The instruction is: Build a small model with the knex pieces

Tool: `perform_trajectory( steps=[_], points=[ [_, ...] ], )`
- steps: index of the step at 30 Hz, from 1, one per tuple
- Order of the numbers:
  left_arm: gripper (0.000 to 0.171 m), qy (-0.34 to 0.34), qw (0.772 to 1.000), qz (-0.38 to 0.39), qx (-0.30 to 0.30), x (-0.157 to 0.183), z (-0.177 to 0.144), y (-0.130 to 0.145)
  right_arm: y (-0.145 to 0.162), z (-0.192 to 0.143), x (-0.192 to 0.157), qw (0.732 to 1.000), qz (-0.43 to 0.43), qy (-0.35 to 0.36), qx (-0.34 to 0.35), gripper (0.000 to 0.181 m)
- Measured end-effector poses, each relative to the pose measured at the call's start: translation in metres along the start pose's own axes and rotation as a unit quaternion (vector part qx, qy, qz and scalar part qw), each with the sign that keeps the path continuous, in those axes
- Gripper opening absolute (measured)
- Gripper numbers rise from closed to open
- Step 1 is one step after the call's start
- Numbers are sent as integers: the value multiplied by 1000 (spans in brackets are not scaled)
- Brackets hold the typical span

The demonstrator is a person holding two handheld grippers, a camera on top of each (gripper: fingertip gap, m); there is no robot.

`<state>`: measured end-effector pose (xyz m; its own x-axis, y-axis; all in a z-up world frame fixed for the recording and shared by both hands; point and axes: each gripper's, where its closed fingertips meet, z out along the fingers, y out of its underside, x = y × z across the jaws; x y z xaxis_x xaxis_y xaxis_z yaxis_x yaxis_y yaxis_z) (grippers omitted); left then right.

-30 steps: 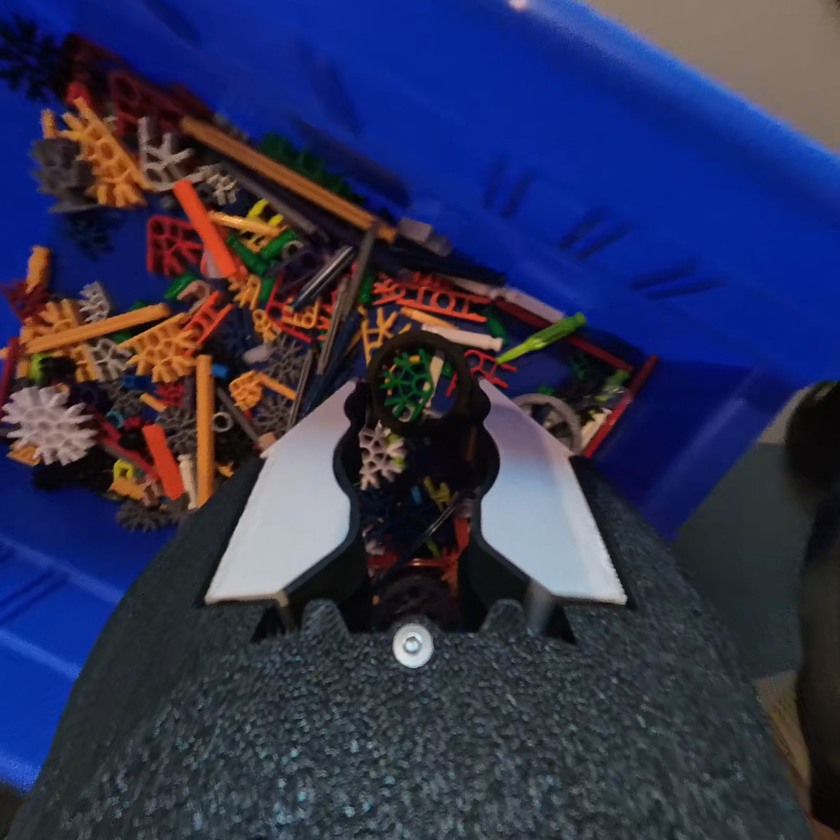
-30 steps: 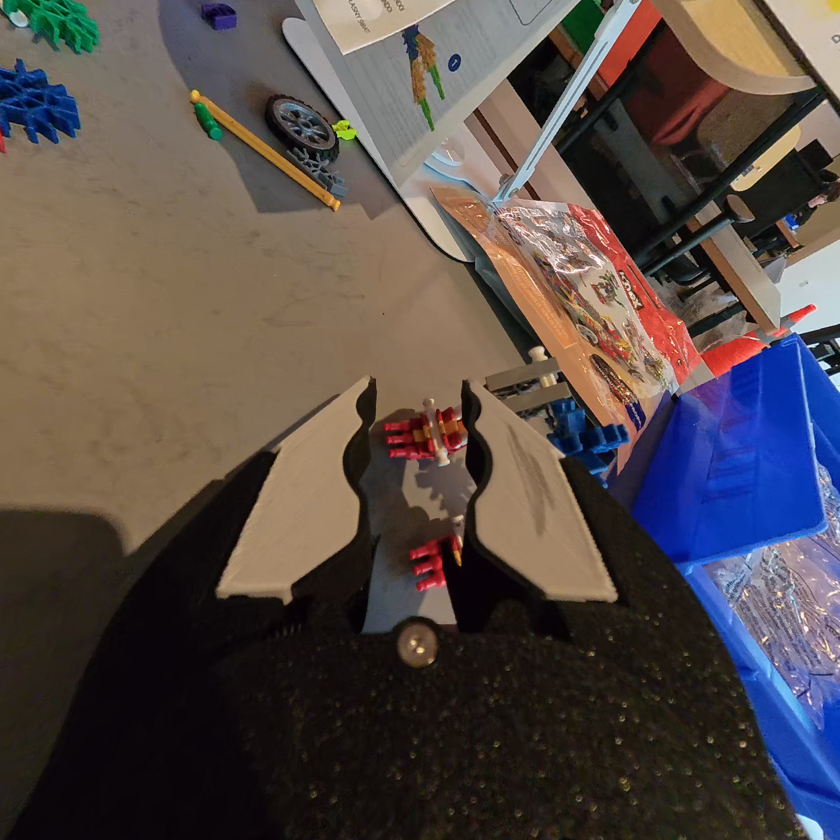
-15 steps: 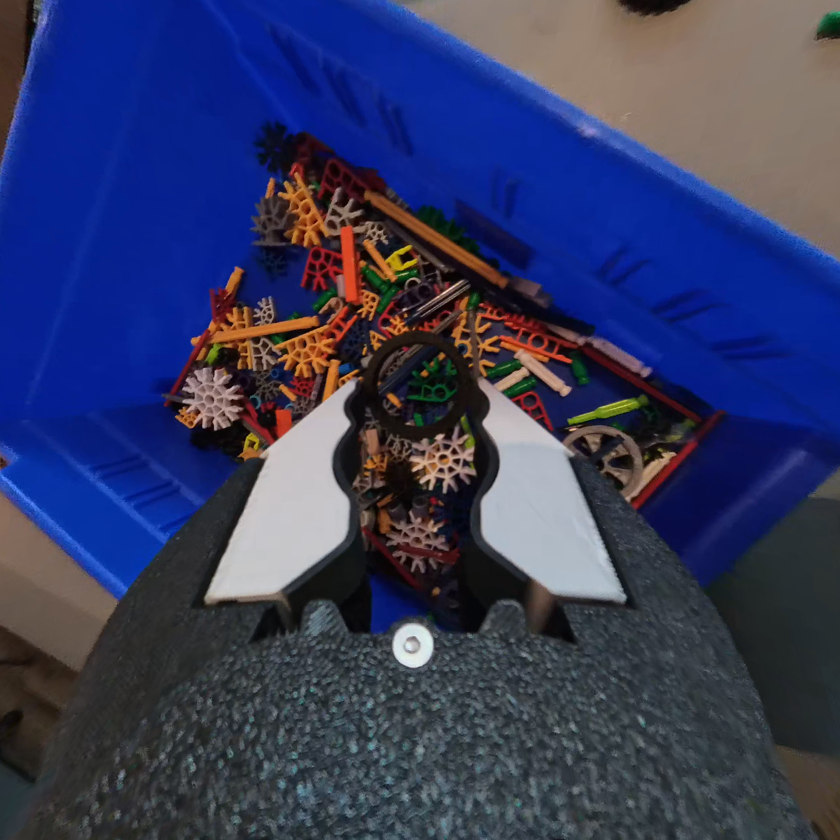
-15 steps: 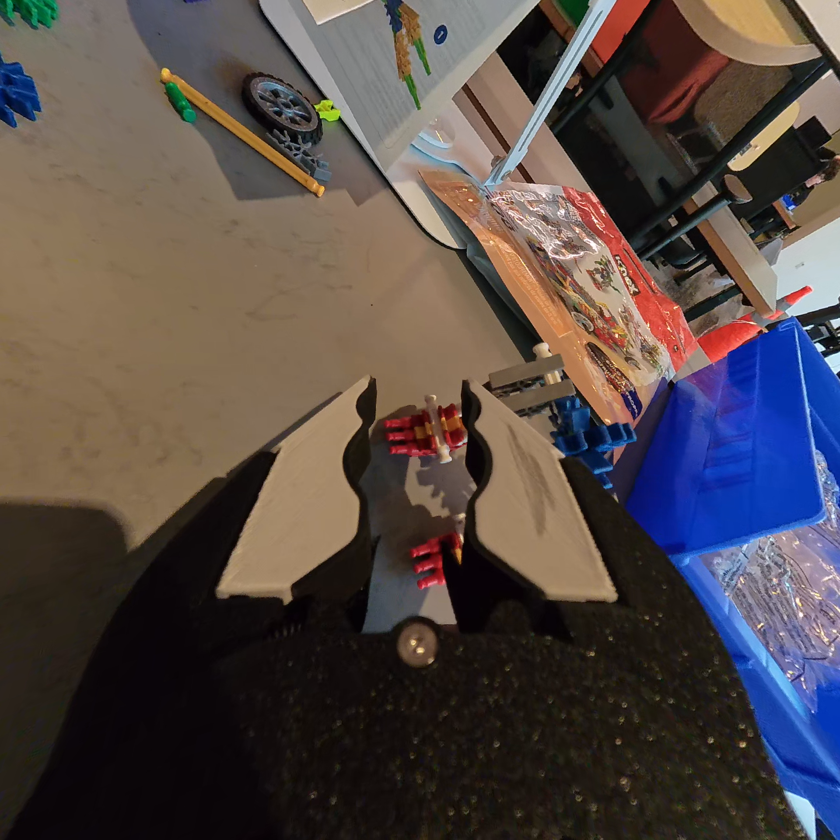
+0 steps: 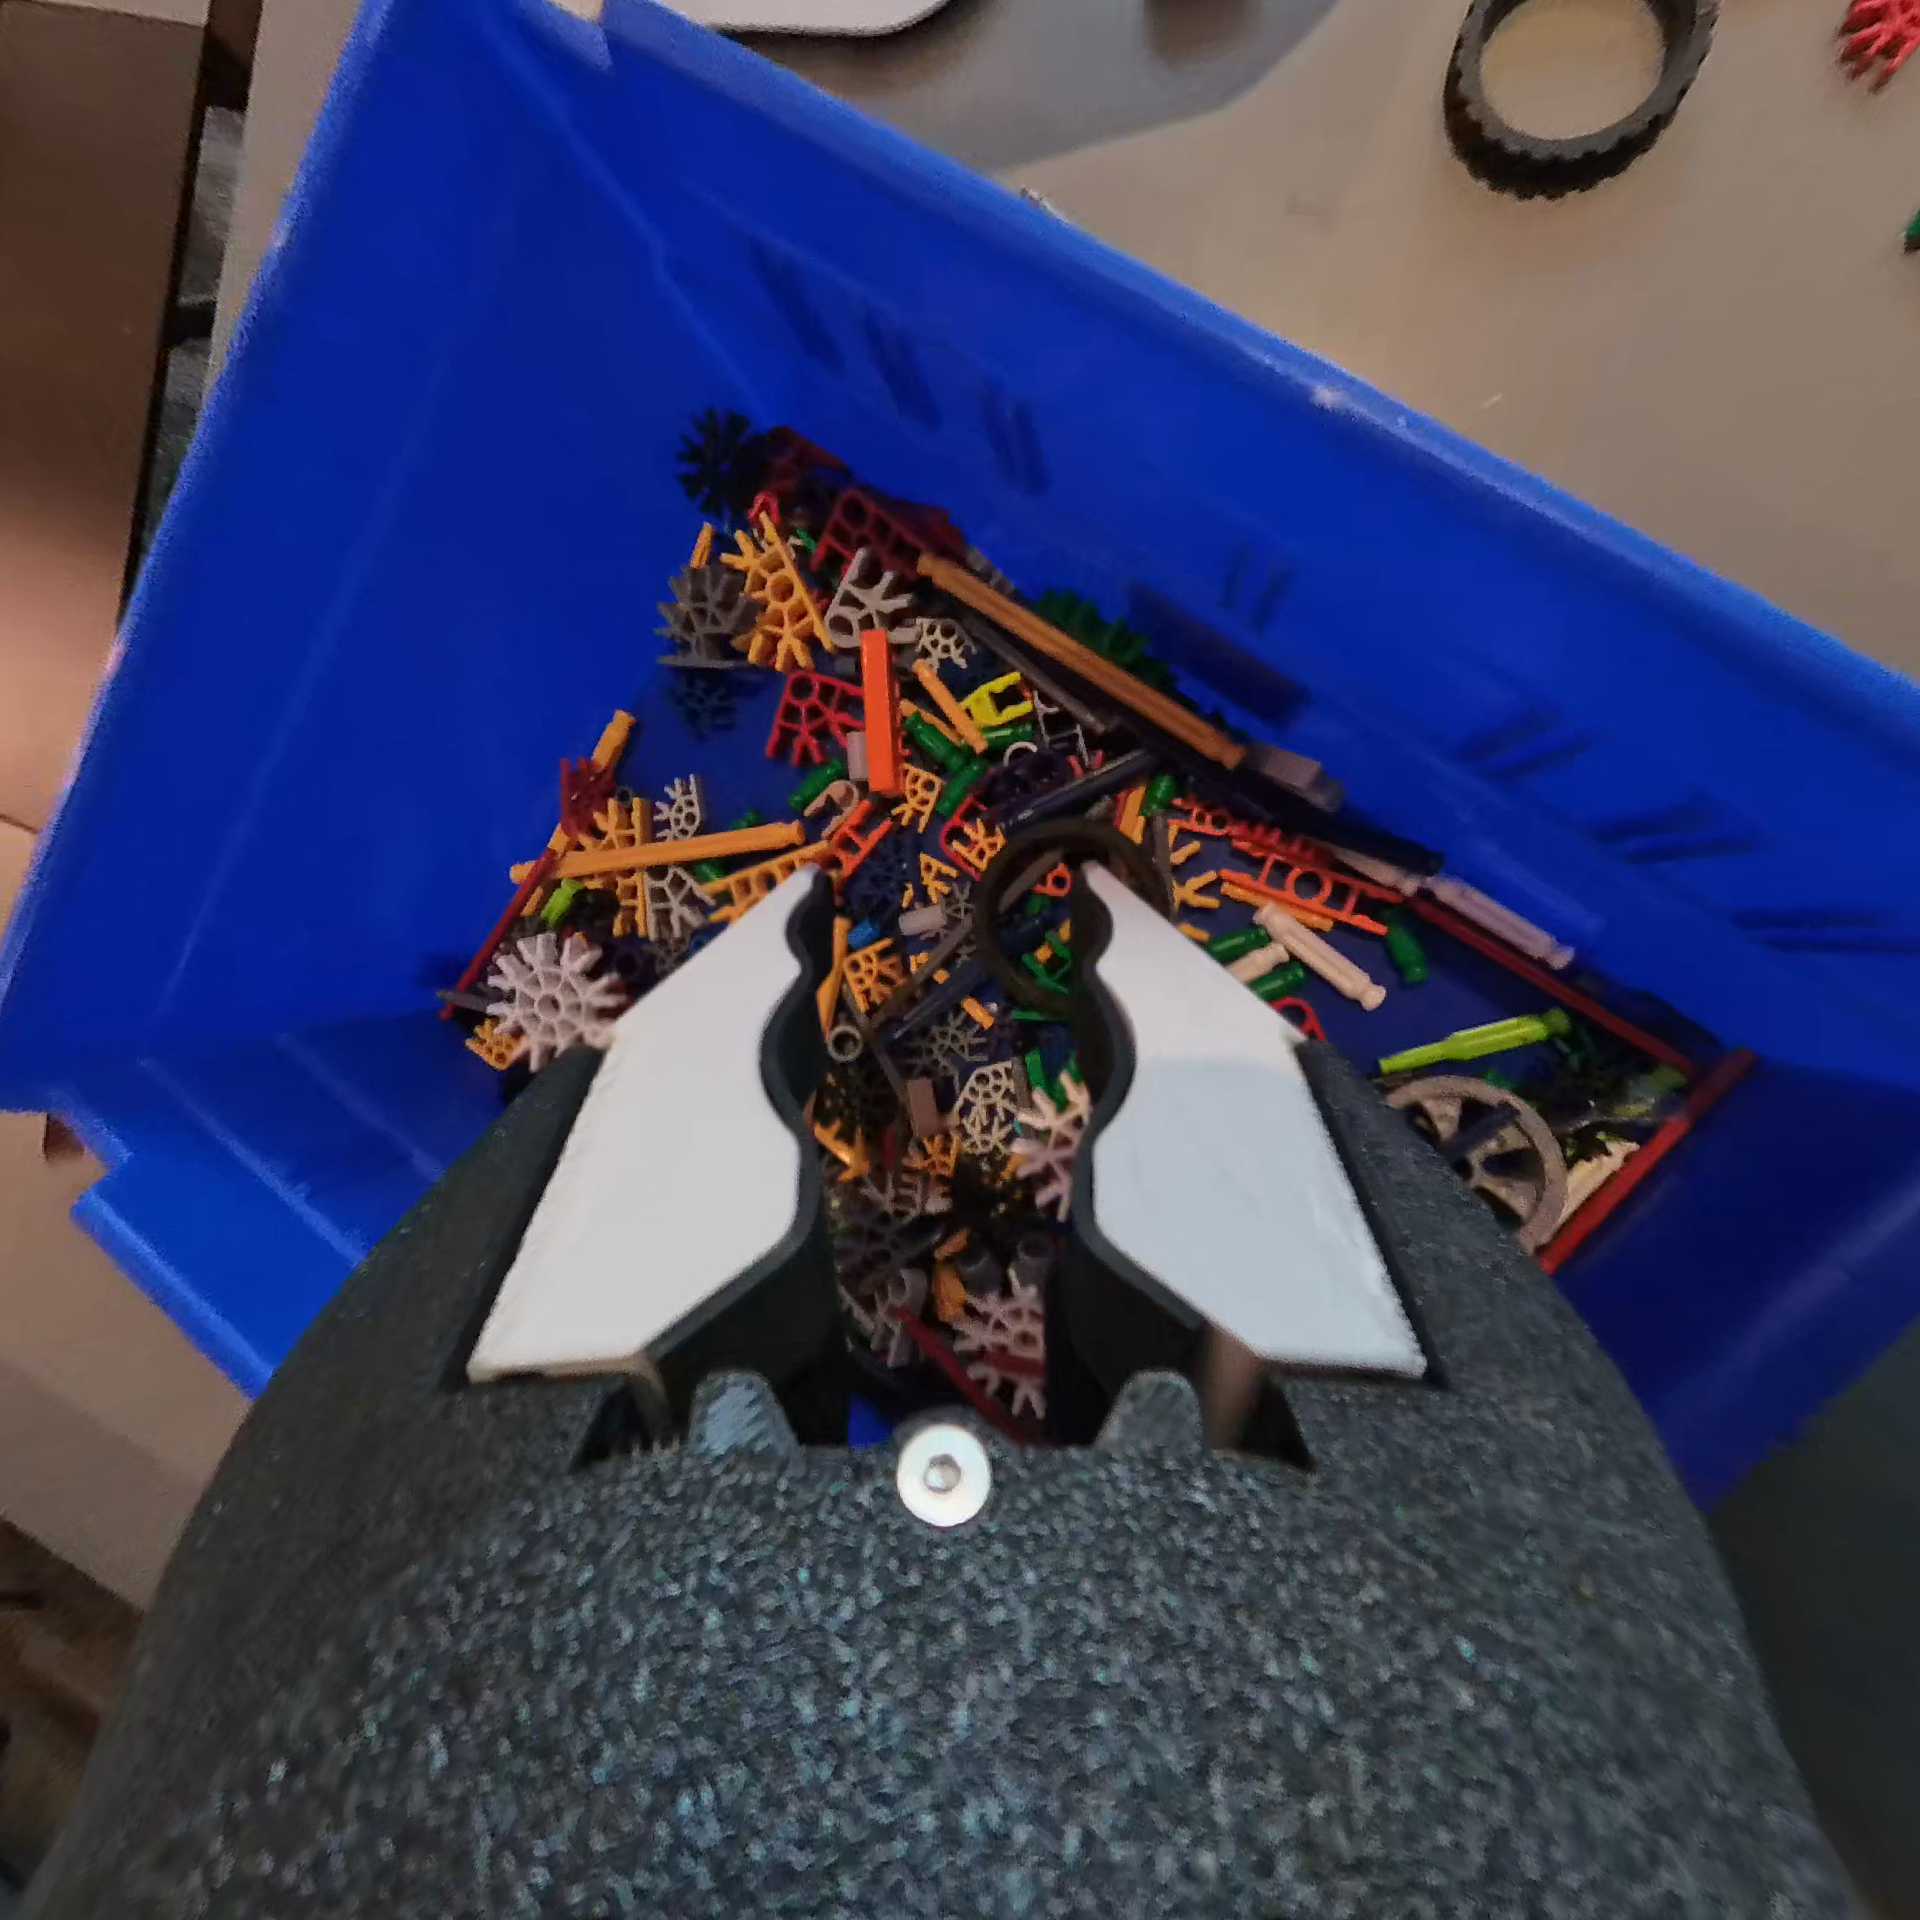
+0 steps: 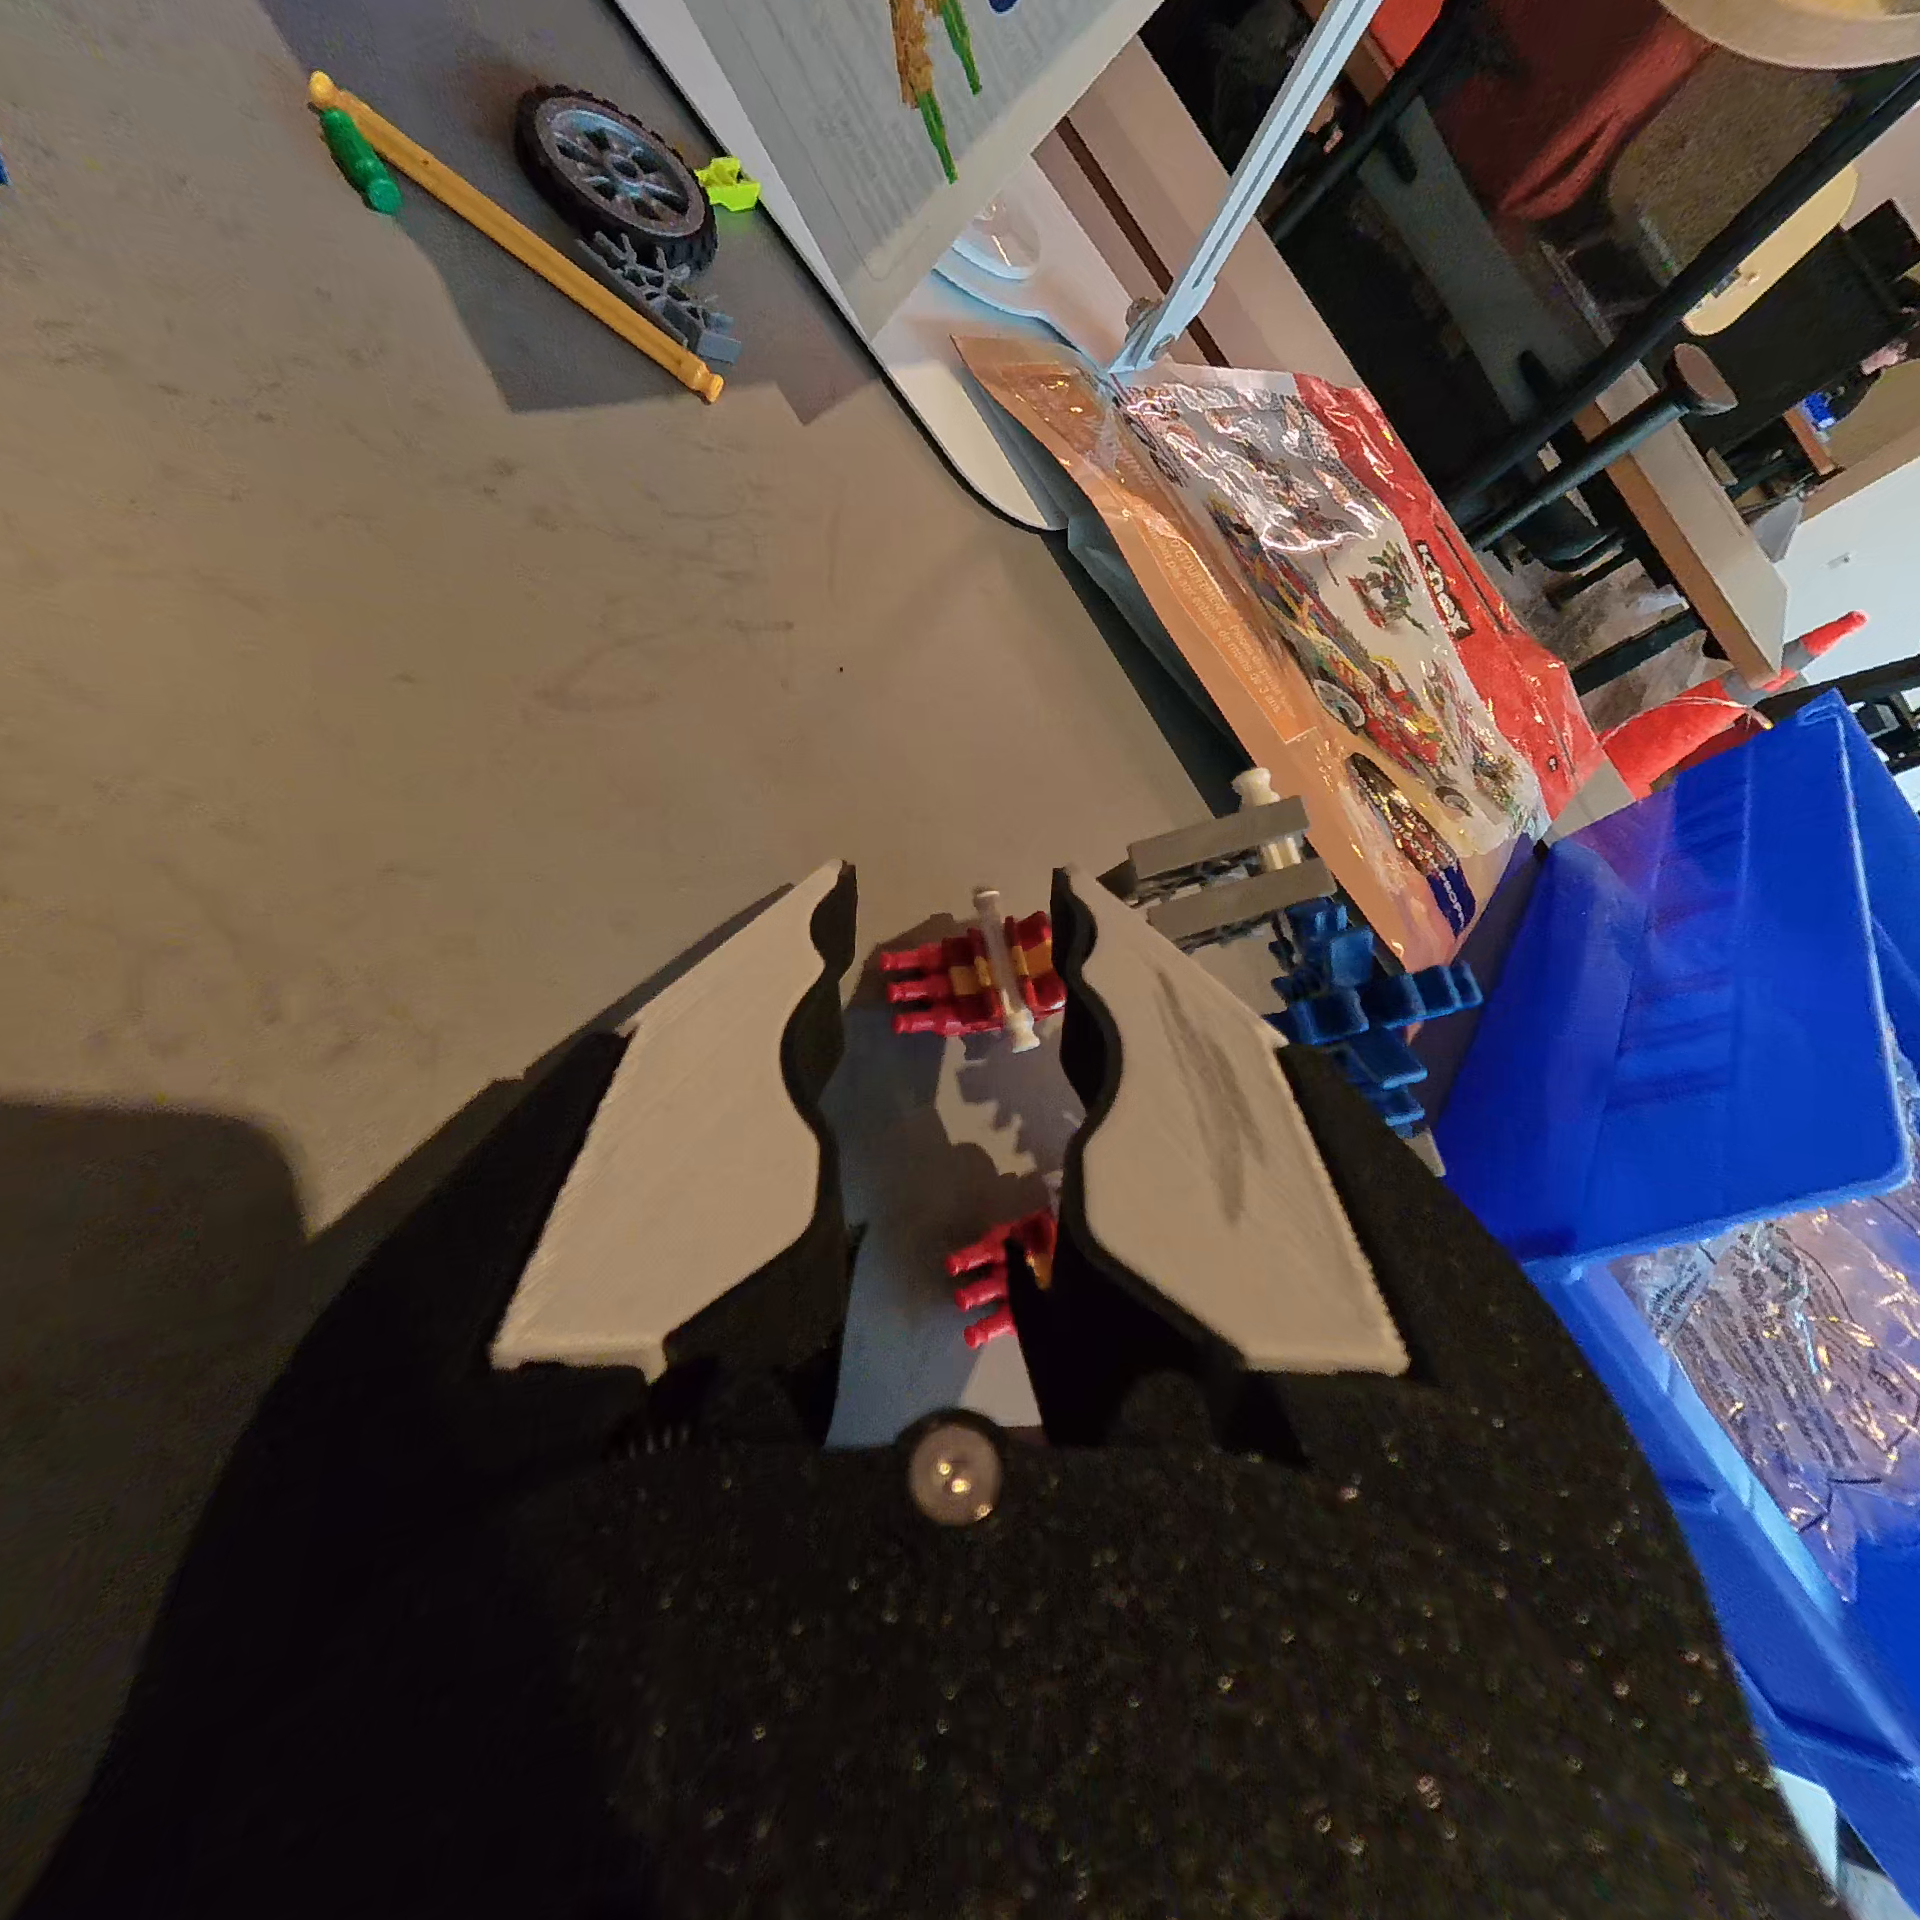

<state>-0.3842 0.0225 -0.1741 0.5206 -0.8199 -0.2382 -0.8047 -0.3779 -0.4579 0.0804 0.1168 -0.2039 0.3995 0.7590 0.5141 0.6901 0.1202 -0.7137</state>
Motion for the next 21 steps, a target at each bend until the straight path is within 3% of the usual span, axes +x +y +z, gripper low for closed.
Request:
perform_trajectory(
  steps=[6, 12, 15, 21],
  points=[
    [42, 21, 1000, 10, 2, -2, 25, -14, 2, 1, 1, 1000, 4, 0, -8, 37],
    [37, -13, 1000, -24, -2, -30, 52, -24, 3, 2, 1, 1000, 5, 0, -10, 37],
    [36, 18, 998, -45, 36, -31, 60, -36, 2, 2, 1, 1000, 5, 0, -10, 37],
    [29, -11, 996, -77, 54, -55, 75, -45, 2, 1, 1, 1000, 5, -1, -7, 37]
  ],
)
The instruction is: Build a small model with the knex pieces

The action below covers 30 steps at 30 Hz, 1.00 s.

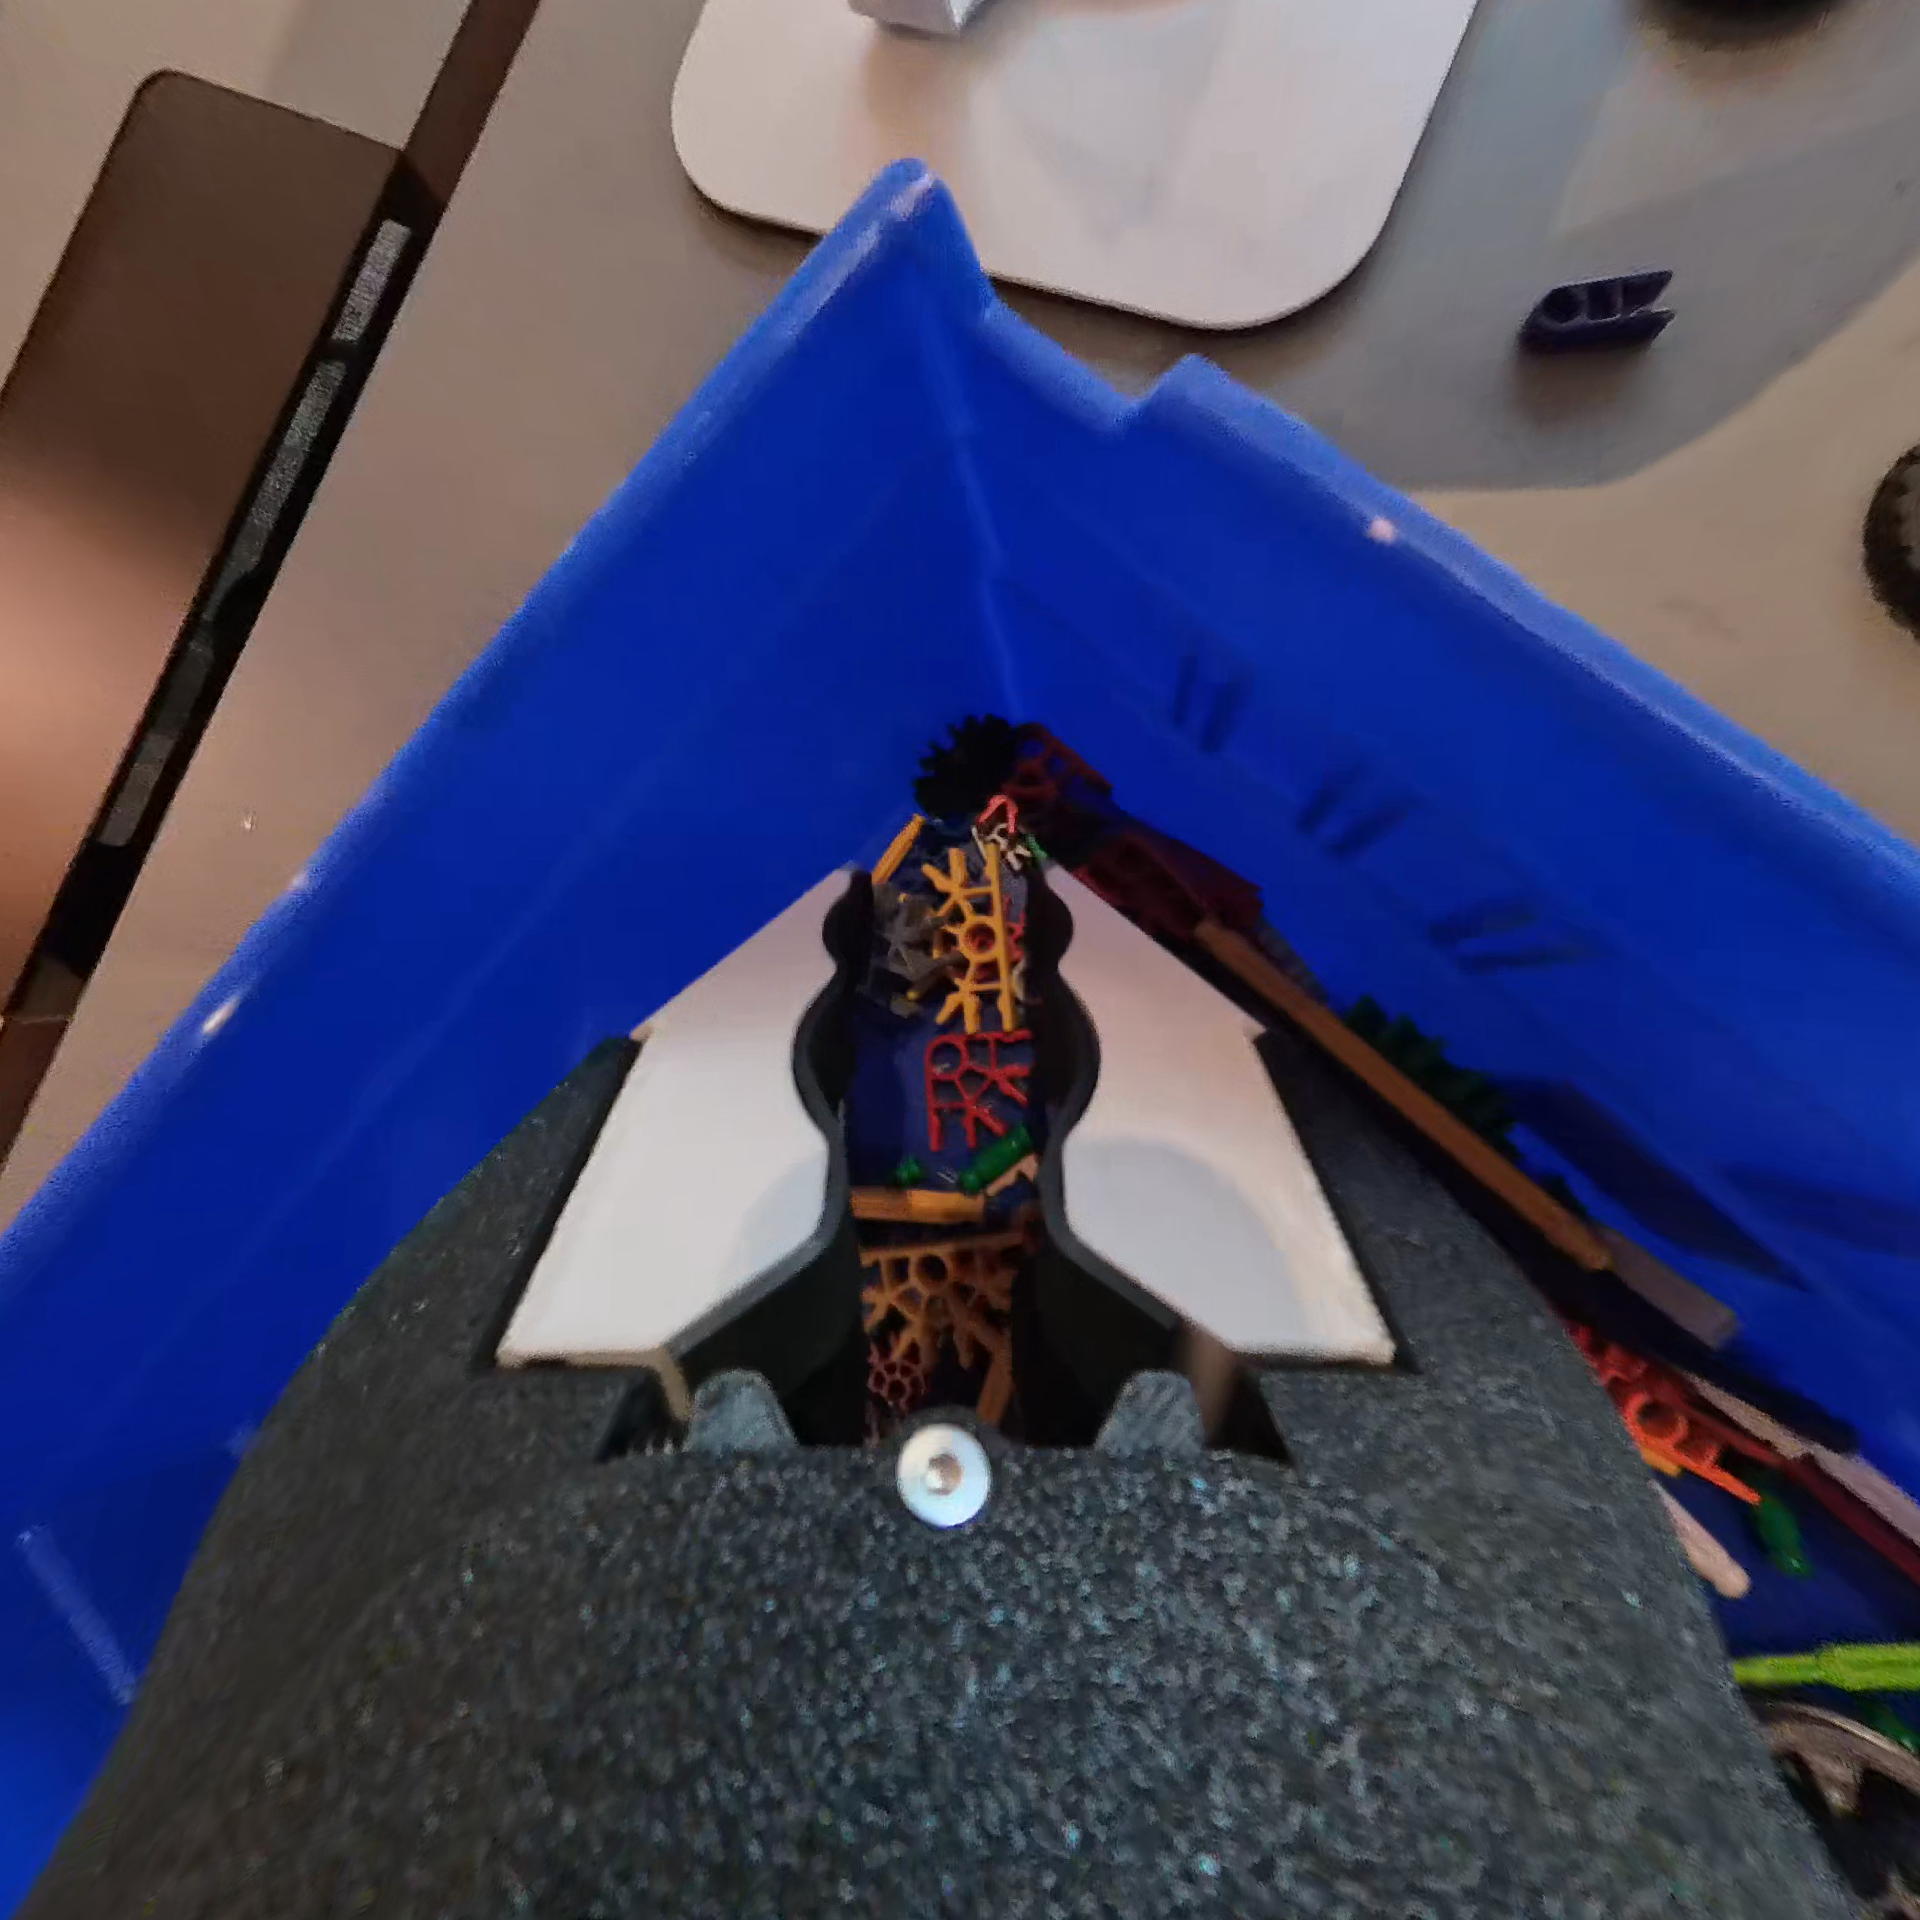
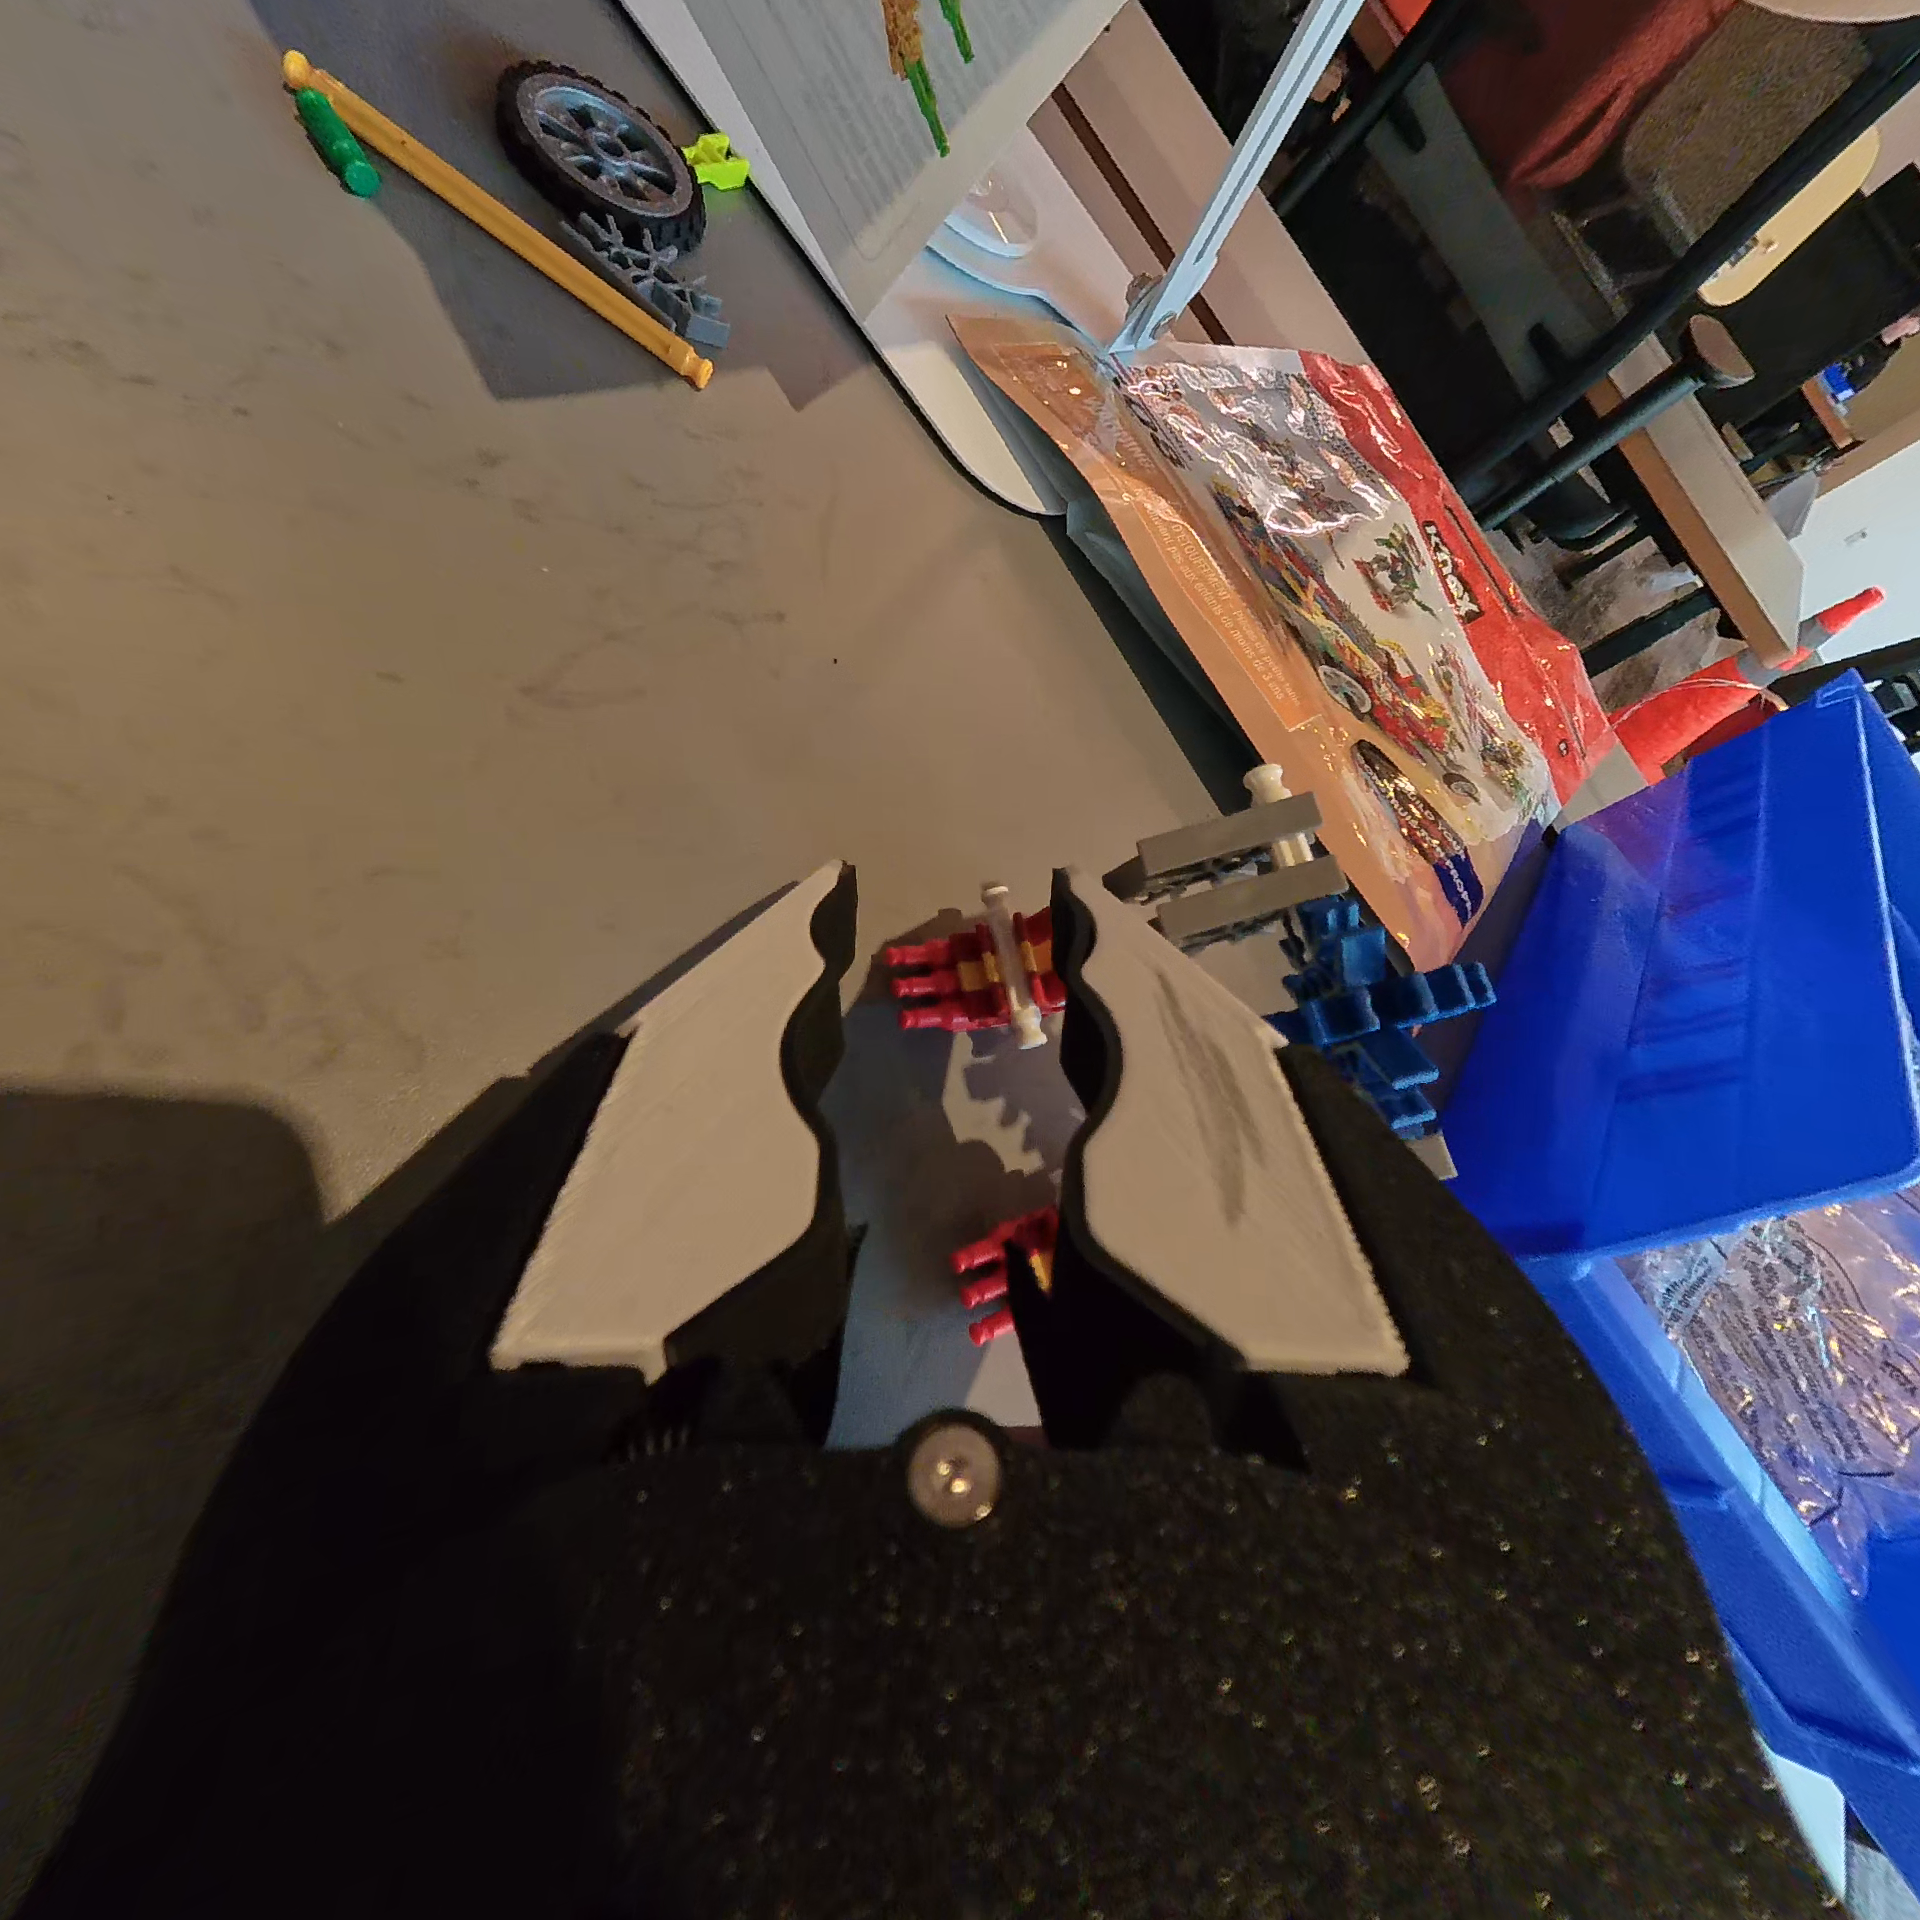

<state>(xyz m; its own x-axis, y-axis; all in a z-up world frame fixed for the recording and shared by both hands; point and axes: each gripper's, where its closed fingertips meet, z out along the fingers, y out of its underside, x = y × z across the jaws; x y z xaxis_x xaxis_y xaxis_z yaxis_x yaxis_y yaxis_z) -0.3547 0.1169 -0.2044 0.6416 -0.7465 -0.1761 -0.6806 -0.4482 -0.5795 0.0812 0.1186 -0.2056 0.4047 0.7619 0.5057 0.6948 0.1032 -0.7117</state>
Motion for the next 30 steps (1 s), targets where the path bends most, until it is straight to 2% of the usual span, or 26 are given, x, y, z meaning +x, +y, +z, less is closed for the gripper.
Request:
perform_trajectory(
  steps=[4, 10, 18, 22, 26, 30],
  points=[
    [23, 3, 1000, -13, -24, -2, 9, 11, -1, -1, 0, 1000, 1, 1, 3, 37],
    [19, -17, 995, -23, -92, -9, -11, 36, -1, -1, 0, 1000, 2, -2, 5, 37],
    [20, -84, 994, -38, -57, -41, -64, 22, 0, 0, 0, 1000, 2, -2, 2, 37],
    [21, -95, 992, -54, -62, -57, -88, 25, 0, -1, 0, 1000, 2, -2, 3, 37],
    [24, -95, 990, -52, -88, -60, -96, 36, -1, -1, 0, 1000, 3, -2, 5, 37],
    [31, -71, 989, -57, -114, -52, -91, 46, -1, -1, 0, 1000, 2, -3, 6, 37]
  ],
)
